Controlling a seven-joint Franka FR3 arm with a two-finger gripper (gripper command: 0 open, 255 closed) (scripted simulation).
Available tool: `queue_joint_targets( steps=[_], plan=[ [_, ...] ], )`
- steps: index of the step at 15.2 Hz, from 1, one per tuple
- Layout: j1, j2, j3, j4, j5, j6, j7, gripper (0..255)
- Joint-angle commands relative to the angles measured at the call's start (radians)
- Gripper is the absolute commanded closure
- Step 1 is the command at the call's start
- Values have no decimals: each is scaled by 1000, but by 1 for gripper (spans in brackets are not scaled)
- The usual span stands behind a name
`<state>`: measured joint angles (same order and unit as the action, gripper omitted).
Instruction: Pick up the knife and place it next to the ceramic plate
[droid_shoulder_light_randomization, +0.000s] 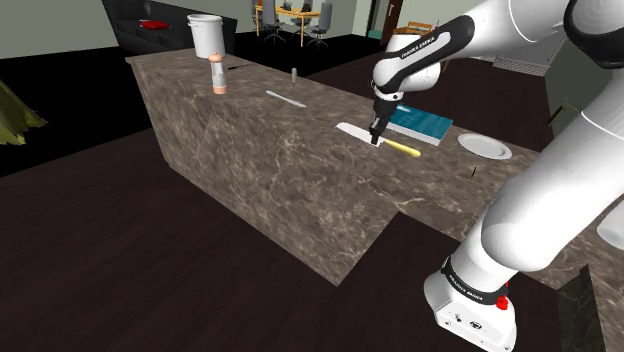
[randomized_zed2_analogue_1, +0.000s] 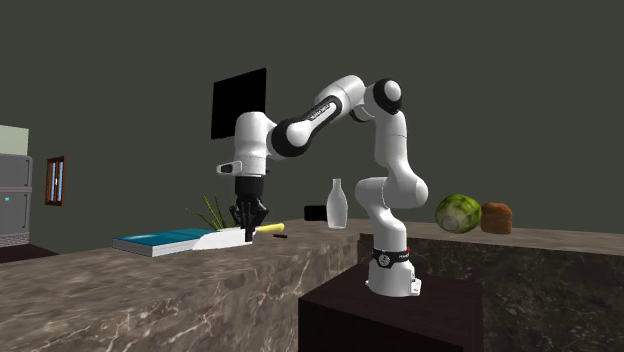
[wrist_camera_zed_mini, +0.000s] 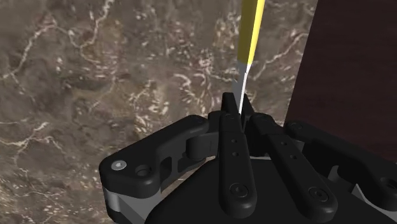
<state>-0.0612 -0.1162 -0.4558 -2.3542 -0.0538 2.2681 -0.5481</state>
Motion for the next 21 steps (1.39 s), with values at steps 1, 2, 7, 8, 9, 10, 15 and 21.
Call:
queue_joint_targets(
  steps=[1, 2, 7, 8, 9, 10, 15, 21],
  plan=[
    [-1, -14, 2, 12, -7, -25, 5, 255],
    [-1, -22, 3, 19, -10, -39, 8, 255],
    [-2, -57, 11, 56, -24, -110, 20, 255],
    [-2, -64, 12, 64, -27, -124, 22, 255],
    [-2, -70, 13, 72, -29, -138, 24, 255],
    [-3, -76, 15, 81, -30, -151, 26, 255],
    [-14, -113, 9, 93, -47, -198, 16, 255],
    [-90, -221, -59, 11, -118, -210, -83, 255]
  ],
)
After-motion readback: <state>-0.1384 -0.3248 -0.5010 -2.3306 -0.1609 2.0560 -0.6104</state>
